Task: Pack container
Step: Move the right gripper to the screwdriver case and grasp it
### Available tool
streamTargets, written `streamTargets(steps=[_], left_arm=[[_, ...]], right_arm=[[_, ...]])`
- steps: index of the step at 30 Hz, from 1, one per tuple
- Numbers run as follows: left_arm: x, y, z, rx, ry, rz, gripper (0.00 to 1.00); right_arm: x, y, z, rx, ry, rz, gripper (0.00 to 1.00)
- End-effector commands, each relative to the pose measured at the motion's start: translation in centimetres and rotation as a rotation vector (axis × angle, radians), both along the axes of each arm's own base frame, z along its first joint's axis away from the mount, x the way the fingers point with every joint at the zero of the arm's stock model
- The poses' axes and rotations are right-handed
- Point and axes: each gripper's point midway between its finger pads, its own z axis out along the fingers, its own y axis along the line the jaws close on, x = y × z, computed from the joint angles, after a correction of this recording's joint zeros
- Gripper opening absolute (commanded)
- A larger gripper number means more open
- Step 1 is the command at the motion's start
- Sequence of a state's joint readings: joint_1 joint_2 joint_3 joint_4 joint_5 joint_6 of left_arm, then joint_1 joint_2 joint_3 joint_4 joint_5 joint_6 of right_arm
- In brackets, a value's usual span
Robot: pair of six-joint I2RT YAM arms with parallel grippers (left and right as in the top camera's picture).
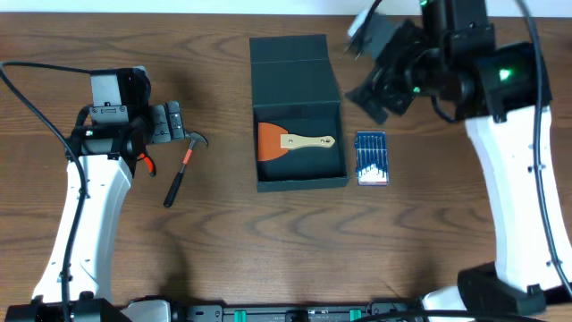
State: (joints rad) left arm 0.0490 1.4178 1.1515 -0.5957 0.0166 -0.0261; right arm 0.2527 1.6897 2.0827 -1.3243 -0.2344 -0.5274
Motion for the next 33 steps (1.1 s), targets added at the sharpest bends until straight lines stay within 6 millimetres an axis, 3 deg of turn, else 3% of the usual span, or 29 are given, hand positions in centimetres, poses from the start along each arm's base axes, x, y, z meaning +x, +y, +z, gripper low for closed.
streamTargets(steps=[1, 3, 4, 8, 13, 17, 25, 33], left_arm=[[0.3, 0.2, 0.4, 0.005, -0.008, 0.001, 0.98], [0.3, 0.2, 0.4, 0.005, -0.008, 0.001, 0.98], [0.3, 0.2, 0.4, 0.005, -0.008, 0.001, 0.98], [0.3, 0.2, 0.4, 0.005, -0.008, 0.001, 0.98], [0.3, 0.2, 0.4, 0.005, -0.008, 0.001, 0.98], [0.3, 0.2, 0.4, 0.005, -0.008, 0.001, 0.98], [0.3, 0.2, 0.4, 0.005, -0.008, 0.001, 0.98], [0.3, 0.2, 0.4, 0.005, -0.008, 0.001, 0.98]], right_arm=[[2.5, -3.6, -4.3, 0.16, 0.248, -0.465, 0.99], [3.0, -6.8, -7.5, 0.181, 0.382, -0.802, 0.99], [3.1, -7.5, -9.1, 0.177, 0.437, -0.859, 0.99], [3.0, -7.6, -13.7, 0.144, 0.581, -0.878, 0.99], [1.6, -6.2, -20.1, 0.037, 0.753, -0.866, 0.99], [1.0, -6.2, -24.9, -0.095, 0.771, -0.868, 0.99], [-1.6, -6.5, -31.6, -0.163, 0.85, -0.879, 0.99], [-3.6, -6.9, -34.9, -0.175, 0.874, -0.885, 0.97]])
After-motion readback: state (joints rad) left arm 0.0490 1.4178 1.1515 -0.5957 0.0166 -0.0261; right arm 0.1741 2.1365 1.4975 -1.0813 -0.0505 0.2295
